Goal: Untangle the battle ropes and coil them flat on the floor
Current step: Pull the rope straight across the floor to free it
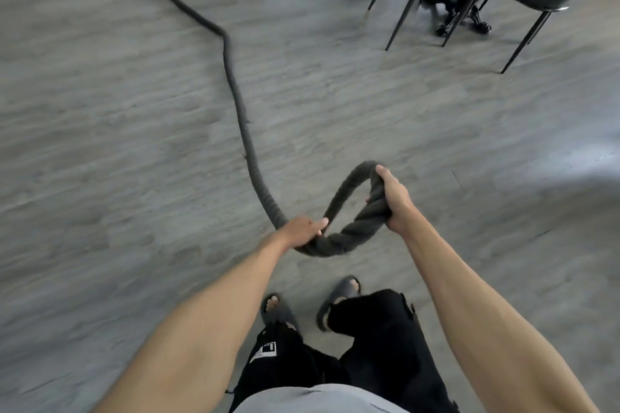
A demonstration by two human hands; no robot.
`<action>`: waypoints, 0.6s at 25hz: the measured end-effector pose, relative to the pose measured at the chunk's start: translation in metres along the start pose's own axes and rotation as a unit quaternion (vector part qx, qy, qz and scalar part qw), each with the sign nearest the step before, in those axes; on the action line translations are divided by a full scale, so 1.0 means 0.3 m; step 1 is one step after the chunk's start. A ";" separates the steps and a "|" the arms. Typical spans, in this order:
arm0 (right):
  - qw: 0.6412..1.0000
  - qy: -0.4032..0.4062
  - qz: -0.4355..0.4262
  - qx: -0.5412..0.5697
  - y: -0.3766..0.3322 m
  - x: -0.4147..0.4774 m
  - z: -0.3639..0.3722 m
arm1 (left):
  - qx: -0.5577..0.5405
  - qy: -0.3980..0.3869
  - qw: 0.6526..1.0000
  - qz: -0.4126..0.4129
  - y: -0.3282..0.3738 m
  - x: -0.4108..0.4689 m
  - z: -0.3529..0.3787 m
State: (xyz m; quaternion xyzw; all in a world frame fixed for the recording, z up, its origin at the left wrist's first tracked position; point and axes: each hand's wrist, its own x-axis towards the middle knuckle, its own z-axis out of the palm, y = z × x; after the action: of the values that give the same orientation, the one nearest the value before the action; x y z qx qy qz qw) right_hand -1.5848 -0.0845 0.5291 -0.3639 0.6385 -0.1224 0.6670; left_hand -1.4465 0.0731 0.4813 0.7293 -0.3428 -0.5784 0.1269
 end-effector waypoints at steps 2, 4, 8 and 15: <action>0.998 -0.039 0.029 -0.040 0.011 -0.019 -0.073 | 0.043 -0.004 0.999 -0.020 0.023 -0.035 0.106; 0.994 -0.069 0.057 -0.063 0.039 -0.018 -0.125 | 0.026 -0.006 0.999 -0.047 0.069 -0.070 0.199; 0.987 -0.099 0.124 -0.038 0.120 0.030 -0.227 | -0.022 0.046 0.991 -0.120 0.107 -0.135 0.330; 0.974 -0.108 0.131 -0.153 0.279 0.069 -0.264 | 0.021 0.152 0.957 -0.248 0.177 -0.121 0.428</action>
State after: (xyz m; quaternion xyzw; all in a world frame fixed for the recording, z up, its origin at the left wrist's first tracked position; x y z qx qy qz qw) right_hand -1.6814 -0.0646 0.4660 -0.3858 0.6158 0.1049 0.6789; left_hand -1.5883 0.0849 0.5014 0.8730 -0.1401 -0.4669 0.0145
